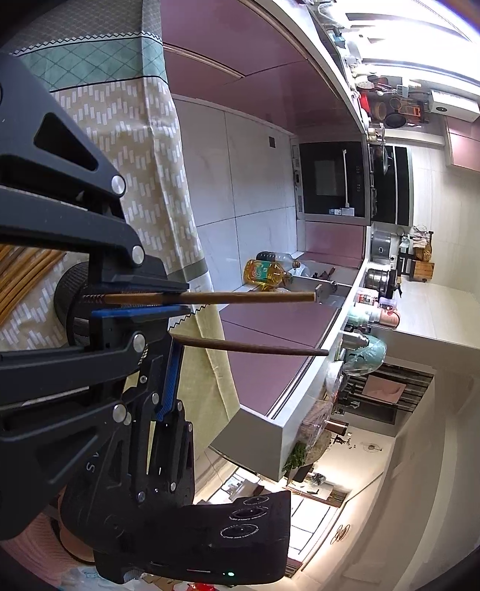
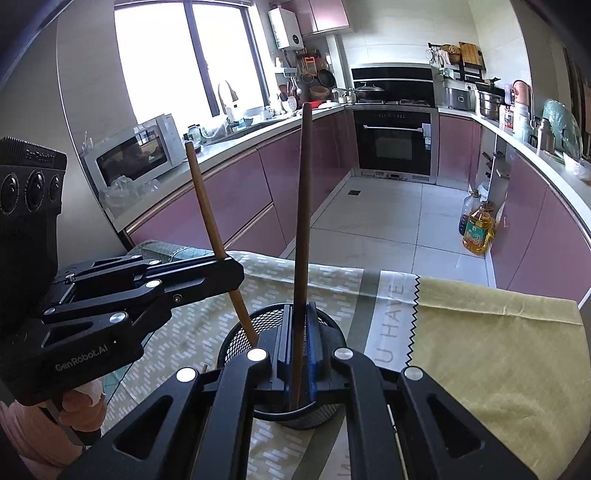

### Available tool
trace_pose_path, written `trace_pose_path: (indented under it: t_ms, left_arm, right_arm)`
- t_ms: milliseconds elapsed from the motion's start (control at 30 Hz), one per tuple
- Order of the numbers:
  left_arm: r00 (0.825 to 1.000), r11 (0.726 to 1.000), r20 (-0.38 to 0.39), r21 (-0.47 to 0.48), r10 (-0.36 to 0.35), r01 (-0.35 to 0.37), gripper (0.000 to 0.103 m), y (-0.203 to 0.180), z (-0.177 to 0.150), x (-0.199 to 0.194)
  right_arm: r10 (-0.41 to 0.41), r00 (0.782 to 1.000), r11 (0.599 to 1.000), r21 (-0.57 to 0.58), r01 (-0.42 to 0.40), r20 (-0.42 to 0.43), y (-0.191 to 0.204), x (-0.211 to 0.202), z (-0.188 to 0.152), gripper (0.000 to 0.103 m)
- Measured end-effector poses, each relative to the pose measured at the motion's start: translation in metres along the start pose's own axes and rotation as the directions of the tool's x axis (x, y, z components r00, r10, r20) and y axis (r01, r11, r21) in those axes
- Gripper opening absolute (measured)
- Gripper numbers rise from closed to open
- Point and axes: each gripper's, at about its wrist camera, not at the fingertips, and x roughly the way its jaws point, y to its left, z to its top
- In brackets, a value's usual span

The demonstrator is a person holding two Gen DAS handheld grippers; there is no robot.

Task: Organize utensils
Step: 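Lift the chopstick upright and lower it into the black mesh cup, then open the right gripper and withdraw it from the mesh cup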

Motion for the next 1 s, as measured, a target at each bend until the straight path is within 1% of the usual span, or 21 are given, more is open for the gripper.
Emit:
trace_pose_path:
  t_ms: [167,333,467,533,567,600,667,733,800,867,1000]
  left_arm:
    - [1.0,1.0,-0.013,-0.006,0.01,-0.01,0.008,0.0,-0.001,0.01]
    - [1.0,1.0,-0.008,-0.026,0.017,-0.017,0.011,0.005,-0.007,0.007]
    - [0.999,0.998,0.032,-0.04,0.043,-0.041,0.027,0.01,-0.018,-0.009]
    - [0.996,0.997,0.065,-0.048,0.058,-0.055,0.033,0.014,-0.024,-0.023]
    - [0.995,0.997,0.079,-0.053,0.068,-0.064,0.04,0.016,-0.027,-0.029]
    - [0.993,0.996,0.092,-0.059,0.079,-0.073,0.049,0.018,-0.031,-0.037]
    - [0.99,0.994,0.107,-0.063,0.094,-0.088,0.051,0.022,-0.039,-0.05]
    - [0.988,0.993,0.108,-0.066,0.108,-0.101,0.053,0.028,-0.049,-0.062]
    - [0.989,0.991,0.089,-0.072,0.118,-0.111,0.054,0.034,-0.061,-0.069]
    - [0.99,0.99,0.061,-0.074,0.129,-0.124,0.054,0.04,-0.072,-0.072]
    - [0.989,0.987,-0.042,-0.066,0.143,-0.146,0.054,0.046,-0.107,-0.065]
  right_arm:
    - [-0.001,1.0,1.0,0.026,0.001,0.0,-0.005,0.005,0.003,0.008]
    - [0.002,1.0,0.999,0.049,-0.002,0.01,-0.007,0.004,0.0,0.011]
    - [0.004,0.999,0.998,0.061,-0.007,0.037,-0.008,-0.005,-0.003,0.019]
    - [0.009,0.998,0.998,0.06,-0.012,0.061,-0.007,-0.014,-0.006,0.023]
    - [0.013,0.997,0.998,0.055,-0.017,0.078,-0.005,-0.02,-0.008,0.027]
    - [0.018,0.996,0.998,0.05,-0.022,0.088,-0.003,-0.025,-0.01,0.028]
    - [0.029,0.994,0.999,0.035,-0.033,0.107,0.003,-0.035,-0.015,0.03]
    - [0.048,0.992,0.999,0.009,-0.049,0.121,0.011,-0.047,-0.023,0.035]
    - [0.07,0.99,0.998,-0.015,-0.069,0.12,0.019,-0.055,-0.033,0.039]
    - [0.084,0.991,0.996,-0.041,-0.08,0.104,0.028,-0.058,-0.045,0.04]
    - [0.091,0.996,0.994,-0.064,-0.09,0.016,0.043,-0.044,-0.07,0.04]
